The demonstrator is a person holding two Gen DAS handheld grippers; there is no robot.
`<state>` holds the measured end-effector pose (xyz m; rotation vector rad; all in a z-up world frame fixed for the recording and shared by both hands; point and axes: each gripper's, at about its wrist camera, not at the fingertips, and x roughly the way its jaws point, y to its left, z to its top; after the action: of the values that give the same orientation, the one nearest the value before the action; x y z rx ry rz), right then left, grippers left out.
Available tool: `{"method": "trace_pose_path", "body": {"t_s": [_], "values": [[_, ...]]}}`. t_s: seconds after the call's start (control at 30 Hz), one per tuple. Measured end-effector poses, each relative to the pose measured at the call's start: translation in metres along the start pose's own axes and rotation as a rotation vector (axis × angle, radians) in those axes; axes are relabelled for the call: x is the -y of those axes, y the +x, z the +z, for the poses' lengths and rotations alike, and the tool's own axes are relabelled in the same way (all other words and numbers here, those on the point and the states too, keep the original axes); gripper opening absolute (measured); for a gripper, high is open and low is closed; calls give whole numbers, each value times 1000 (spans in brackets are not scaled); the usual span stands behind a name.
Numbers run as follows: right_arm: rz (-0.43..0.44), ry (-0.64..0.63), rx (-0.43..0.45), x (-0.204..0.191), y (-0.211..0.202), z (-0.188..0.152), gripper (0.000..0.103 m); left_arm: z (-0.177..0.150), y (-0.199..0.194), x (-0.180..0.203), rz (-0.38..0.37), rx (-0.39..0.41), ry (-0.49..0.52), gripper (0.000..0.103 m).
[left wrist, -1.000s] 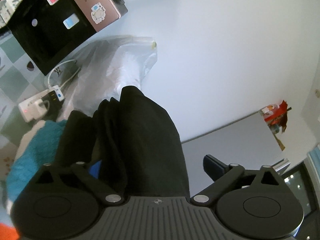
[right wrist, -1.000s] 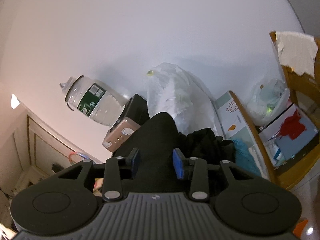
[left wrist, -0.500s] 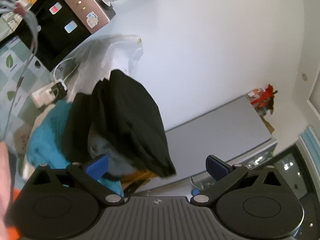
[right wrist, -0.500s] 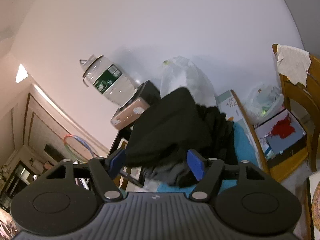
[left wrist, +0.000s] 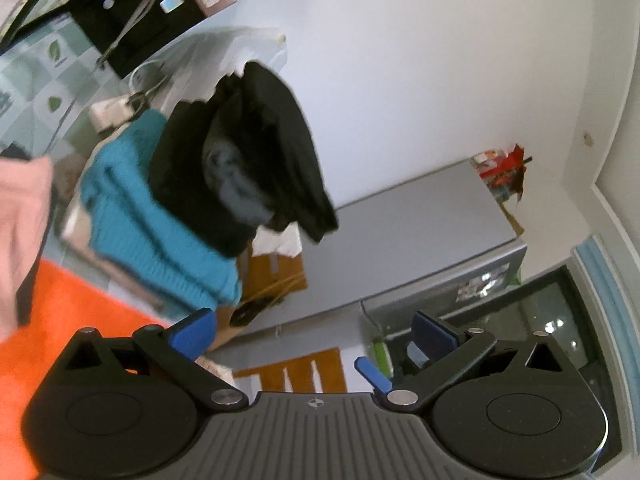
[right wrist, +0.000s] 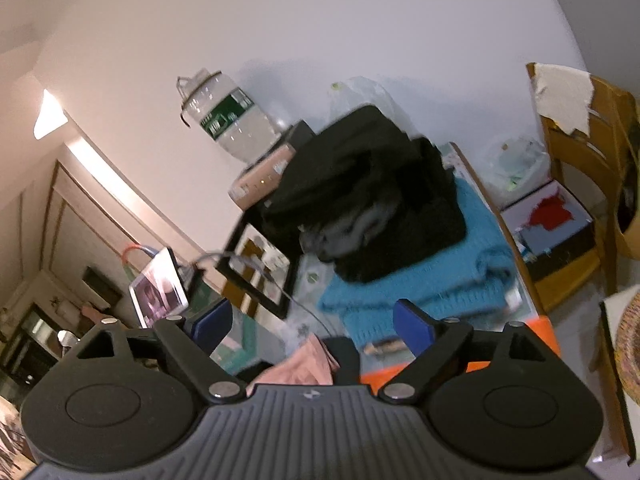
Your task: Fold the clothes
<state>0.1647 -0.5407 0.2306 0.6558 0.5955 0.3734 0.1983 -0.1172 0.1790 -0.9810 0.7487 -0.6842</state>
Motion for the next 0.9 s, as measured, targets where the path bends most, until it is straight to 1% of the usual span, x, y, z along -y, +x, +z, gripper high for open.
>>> {"method": "trace_pose_path", "body": {"t_s": [0.07, 0.23, 0.3, 0.4, 0.6, 0.73, 0.83, 0.9], "values": [[-19, -5, -14, -1, -3, -20, 93, -14, -5, -7, 26, -13, 9, 103], [-81, -46, -43, -4, -7, -63, 97, -43, -15, -17, 114, -30, 75, 103], [-98, -68, -51, -5, -9, -77, 99, -54, -19, -21, 149, -37, 102, 103], [-132, -103, -66, -6, -9, -96, 100, -71, -24, -27, 203, -47, 143, 103], [-212, -190, -97, -11, -7, -131, 101, -103, -32, -27, 345, -53, 294, 103], [-256, -266, -103, -17, -4, -150, 102, -120, -34, -27, 460, -41, 392, 103], [-292, -336, -99, -25, -2, -164, 102, -130, -40, -29, 545, -14, 437, 103], [-308, -372, -98, -30, 0, -172, 102, -135, -43, -30, 587, -4, 460, 103]]}}
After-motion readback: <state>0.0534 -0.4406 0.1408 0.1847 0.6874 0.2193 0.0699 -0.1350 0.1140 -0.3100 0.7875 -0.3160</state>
